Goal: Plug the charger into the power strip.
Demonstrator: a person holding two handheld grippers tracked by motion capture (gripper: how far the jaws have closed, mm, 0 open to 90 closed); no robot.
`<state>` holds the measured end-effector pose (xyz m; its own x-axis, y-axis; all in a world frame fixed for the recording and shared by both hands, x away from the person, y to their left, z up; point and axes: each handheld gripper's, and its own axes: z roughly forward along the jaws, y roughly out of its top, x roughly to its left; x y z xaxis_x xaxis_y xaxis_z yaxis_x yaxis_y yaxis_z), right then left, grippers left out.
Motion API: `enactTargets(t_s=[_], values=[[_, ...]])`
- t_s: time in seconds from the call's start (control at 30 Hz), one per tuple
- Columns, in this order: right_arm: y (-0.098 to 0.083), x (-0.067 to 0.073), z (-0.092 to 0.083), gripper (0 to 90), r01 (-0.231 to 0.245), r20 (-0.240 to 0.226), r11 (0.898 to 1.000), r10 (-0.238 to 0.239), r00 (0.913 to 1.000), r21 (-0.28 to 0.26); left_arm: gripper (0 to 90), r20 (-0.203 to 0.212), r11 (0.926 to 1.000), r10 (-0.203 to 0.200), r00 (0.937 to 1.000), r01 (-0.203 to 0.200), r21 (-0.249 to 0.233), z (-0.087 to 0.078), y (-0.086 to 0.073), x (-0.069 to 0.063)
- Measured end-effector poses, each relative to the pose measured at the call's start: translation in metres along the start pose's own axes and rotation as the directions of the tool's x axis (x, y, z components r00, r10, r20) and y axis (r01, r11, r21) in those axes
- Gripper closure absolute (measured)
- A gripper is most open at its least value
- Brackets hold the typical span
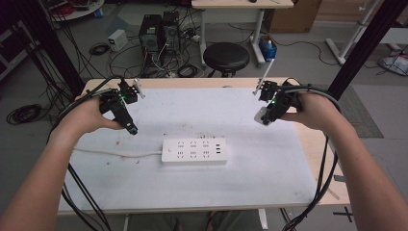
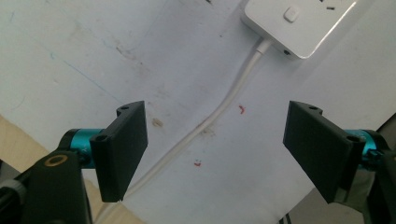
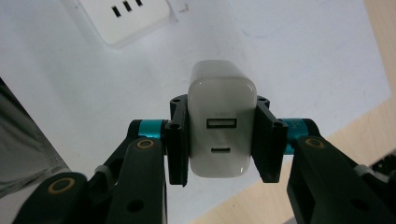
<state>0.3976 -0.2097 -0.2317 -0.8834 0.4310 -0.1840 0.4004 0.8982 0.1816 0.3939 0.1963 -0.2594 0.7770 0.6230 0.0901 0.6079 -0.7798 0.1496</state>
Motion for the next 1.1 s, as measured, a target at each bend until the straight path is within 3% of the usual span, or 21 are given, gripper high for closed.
enactTargets(t_s=[0.2,0.33,0.53,0.7,0.9,1.03,1.07,1.1], values=[[0.032,0.012,0.022,61.9,0.095,-0.043,0.995,-0.094,0.9946,0.005,21.9,0.006,0.9998,0.009,0.9999,-0.009,-0.019,0.001,-0.009,-0.008],[0.057,0.025,0.046,62.0,0.17,-0.068,0.985,-0.168,0.9834,0.022,22.0,0.011,0.9996,0.015,0.9998,-0.014,-0.024,0.005,-0.015,-0.011],[0.095,0.047,0.081,62.1,0.28,-0.114,0.959,-0.275,0.9547,0.035,22.0,0.018,0.9994,0.024,0.9995,-0.023,-0.027,0.011,-0.021,-0.016],[0.119,0.065,0.104,62.1,0.375,-0.139,0.926,-0.365,0.9205,0.046,22.0,0.021,0.9991,0.028,0.9994,-0.028,-0.034,0.015,-0.024,-0.022],[0.13,0.072,0.118,62.1,0.413,-0.149,0.908,-0.401,0.904,0.064,22.0,0.02,0.9986,0.039,0.999,-0.038,-0.036,0.017,-0.027,-0.025],[0.134,0.074,0.122,62.1,0.425,-0.142,0.902,-0.412,0.8999,0.075,22.0,0.026,0.9986,0.039,0.9989,-0.038,-0.038,0.02,-0.028,-0.026],[0.135,0.074,0.122,62.2,0.416,-0.145,0.906,-0.402,0.9041,0.082,22.0,0.026,0.9986,0.041,0.9988,-0.04,-0.035,0.021,-0.028,-0.026],[0.136,0.075,0.122,62.2,0.42,-0.137,0.904,-0.408,0.9028,0.083,22.0,0.028,0.9987,0.036,0.9989,-0.035,-0.037,0.022,-0.027,-0.026]])
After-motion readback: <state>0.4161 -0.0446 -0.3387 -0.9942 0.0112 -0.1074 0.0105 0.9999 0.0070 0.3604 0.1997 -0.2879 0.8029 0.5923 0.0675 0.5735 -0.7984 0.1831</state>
